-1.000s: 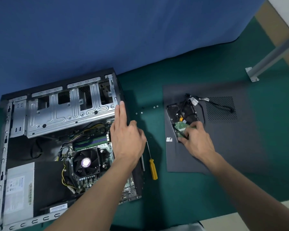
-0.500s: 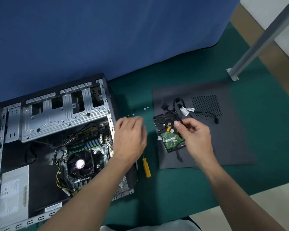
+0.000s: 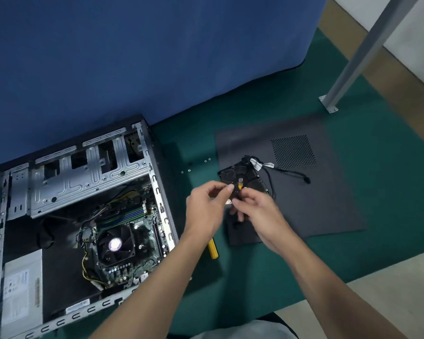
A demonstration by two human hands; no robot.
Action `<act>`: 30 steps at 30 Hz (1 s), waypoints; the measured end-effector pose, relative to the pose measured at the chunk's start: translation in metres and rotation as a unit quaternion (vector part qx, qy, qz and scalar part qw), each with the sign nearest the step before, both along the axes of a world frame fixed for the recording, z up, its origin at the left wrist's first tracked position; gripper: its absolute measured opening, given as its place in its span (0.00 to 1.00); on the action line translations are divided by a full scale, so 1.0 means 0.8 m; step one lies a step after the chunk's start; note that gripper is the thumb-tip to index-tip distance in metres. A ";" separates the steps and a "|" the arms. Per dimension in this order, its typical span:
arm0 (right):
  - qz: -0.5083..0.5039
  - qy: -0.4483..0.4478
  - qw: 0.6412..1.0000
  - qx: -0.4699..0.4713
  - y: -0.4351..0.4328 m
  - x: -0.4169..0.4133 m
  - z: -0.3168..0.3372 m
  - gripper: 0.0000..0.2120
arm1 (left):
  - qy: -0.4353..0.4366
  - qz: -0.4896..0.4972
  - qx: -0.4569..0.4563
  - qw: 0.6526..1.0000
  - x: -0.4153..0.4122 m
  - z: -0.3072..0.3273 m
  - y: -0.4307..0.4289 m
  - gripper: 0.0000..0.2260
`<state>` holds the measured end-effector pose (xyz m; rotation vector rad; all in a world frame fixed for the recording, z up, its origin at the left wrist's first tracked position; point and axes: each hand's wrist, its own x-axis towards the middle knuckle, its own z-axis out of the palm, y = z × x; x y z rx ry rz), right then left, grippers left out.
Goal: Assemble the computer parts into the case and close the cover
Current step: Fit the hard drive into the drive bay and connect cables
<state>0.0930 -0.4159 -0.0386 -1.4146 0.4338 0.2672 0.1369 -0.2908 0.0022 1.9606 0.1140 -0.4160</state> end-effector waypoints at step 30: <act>0.095 0.186 0.745 -0.634 -0.006 0.071 -0.056 0.62 | -0.244 -0.166 0.449 0.843 0.001 -0.036 0.077 0.08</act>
